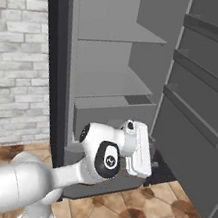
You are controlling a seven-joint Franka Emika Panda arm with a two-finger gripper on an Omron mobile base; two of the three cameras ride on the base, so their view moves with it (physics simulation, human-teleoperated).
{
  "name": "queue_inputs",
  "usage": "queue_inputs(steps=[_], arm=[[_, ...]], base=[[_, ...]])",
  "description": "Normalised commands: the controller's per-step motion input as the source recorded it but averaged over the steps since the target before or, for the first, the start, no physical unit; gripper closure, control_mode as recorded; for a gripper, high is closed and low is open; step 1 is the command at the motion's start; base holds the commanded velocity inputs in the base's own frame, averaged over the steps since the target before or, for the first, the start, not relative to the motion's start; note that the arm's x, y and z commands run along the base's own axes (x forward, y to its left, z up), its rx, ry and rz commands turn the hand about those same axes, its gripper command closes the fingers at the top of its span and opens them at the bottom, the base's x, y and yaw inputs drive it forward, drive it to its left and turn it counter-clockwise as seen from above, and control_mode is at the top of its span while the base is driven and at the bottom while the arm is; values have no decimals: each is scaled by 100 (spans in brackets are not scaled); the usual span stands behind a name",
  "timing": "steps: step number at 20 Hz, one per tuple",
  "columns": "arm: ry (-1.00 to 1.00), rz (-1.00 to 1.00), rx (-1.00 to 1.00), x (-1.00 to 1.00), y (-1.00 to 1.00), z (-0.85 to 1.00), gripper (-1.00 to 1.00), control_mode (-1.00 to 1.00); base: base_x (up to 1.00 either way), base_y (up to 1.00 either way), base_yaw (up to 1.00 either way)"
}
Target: Place one of the steaks on the plate and the other in the bowl. Then place the bowl in the fridge.
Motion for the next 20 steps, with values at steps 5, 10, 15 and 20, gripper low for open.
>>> queue_inputs(steps=[5,10,15,20], arm=[[-38,-54,54,56,10,0,-100,-100],[-49,-61,52,45,1,0,-100,-100],[-51,-65,42,43,12,0,-100,-100],[-60,-51,27,-7,71,-4,-100,-100]], base=[[0,0,0],[0,0,0],[0,0,0],[0,0,0]])
